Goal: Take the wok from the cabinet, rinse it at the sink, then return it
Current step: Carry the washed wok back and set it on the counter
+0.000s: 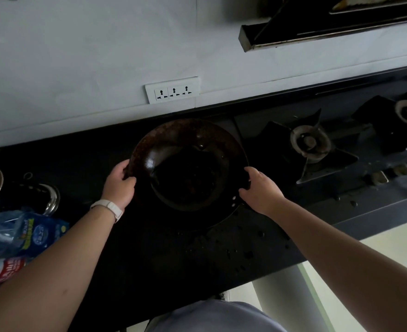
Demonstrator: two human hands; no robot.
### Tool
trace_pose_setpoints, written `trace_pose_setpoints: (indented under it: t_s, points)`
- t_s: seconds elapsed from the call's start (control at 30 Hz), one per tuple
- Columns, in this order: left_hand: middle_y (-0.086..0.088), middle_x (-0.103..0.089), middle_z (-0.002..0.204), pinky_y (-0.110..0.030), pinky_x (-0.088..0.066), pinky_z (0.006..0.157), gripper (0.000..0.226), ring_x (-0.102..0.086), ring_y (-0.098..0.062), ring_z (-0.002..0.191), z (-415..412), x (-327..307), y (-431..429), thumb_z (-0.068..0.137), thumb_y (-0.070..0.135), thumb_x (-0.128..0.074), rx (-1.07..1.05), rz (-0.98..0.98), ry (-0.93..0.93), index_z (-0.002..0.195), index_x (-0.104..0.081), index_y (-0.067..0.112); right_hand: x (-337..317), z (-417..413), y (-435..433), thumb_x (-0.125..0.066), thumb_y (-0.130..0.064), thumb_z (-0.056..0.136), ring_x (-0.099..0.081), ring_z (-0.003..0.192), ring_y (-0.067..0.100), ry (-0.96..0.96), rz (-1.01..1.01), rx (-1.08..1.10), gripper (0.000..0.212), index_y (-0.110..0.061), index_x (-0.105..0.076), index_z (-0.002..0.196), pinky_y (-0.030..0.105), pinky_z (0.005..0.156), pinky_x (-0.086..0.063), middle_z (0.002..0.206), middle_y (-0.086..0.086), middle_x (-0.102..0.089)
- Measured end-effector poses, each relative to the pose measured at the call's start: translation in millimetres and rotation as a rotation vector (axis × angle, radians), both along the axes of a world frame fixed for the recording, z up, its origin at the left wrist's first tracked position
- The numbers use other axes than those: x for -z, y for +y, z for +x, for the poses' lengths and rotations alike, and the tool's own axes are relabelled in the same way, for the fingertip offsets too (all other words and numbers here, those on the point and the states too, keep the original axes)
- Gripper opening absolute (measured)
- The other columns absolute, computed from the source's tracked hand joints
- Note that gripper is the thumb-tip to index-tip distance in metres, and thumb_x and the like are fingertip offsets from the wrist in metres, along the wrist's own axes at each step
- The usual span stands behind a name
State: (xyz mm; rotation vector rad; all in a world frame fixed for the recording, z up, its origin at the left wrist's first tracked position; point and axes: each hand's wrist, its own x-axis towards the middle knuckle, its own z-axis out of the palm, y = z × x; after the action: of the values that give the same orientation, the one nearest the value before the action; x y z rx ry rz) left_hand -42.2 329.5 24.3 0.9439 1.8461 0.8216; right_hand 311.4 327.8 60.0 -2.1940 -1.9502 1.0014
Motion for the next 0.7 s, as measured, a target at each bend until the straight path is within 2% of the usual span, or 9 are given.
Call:
trace_pose_setpoints:
  t_s: [0.17, 0.37, 0.5, 0.6, 0.7]
  points:
    - [0.005, -0.061, 0.134, -0.050, -0.046, 0.106, 0.055, -0.057, -0.017, 0.123, -0.9, -0.5, -14.9, 0.093, 0.008, -0.054, -0.030, -0.026, -0.037, 0.140, -0.049, 0.035, -1.6, 4.8, 12.8, -0.065, -0.026, 0.094, -0.059, 0.126, 0.026, 0.001, -0.002, -0.032, 0.071, -0.022, -0.030, 0.156, 0.036, 0.094, -0.052, 0.142, 0.004, -0.059]
    - [0.005, -0.062, 0.128, -0.050, -0.055, 0.093, 0.058, -0.062, -0.021, 0.115, 1.2, -1.2, -44.3, 0.095, 0.005, -0.053, -0.058, -0.064, -0.169, 0.144, -0.042, 0.034, -8.1, 6.3, 43.5, -0.066, -0.022, 0.093, -0.064, 0.112, 0.025, -0.013, -0.020, -0.107, 0.064, -0.026, -0.038, 0.152, 0.035, 0.087, -0.055, 0.135, 0.004, -0.062]
    - [0.005, -0.059, 0.135, -0.054, -0.053, 0.095, 0.059, -0.060, -0.023, 0.121, 4.2, 0.8, -58.1, 0.095, 0.005, -0.054, -0.098, -0.075, -0.243, 0.143, -0.043, 0.038, -9.0, 2.7, 57.1, -0.063, -0.015, 0.094, -0.058, 0.090, 0.018, -0.018, -0.003, -0.163, 0.059, -0.023, -0.042, 0.148, 0.030, 0.074, -0.050, 0.112, -0.001, -0.063]
    - [0.006, -0.057, 0.137, -0.057, -0.050, 0.098, 0.060, -0.057, -0.022, 0.123, 9.3, 0.4, -65.0, 0.096, 0.004, -0.053, -0.153, -0.069, -0.291, 0.143, -0.043, 0.039, -8.6, 1.8, 63.5, -0.063, -0.013, 0.093, -0.059, 0.088, 0.019, -0.010, 0.002, -0.170, 0.058, -0.023, -0.043, 0.147, 0.033, 0.077, -0.055, 0.104, -0.004, -0.059]
    - [0.003, -0.058, 0.138, -0.057, -0.049, 0.099, 0.060, -0.057, -0.021, 0.123, 12.9, -1.1, -66.7, 0.097, 0.002, -0.052, -0.169, -0.057, -0.339, 0.147, -0.042, 0.034, -7.8, 2.1, 66.7, -0.063, -0.013, 0.093, -0.060, 0.087, 0.020, -0.017, 0.013, -0.182, 0.057, -0.022, -0.044, 0.146, 0.033, 0.076, -0.055, 0.103, -0.004, -0.059]
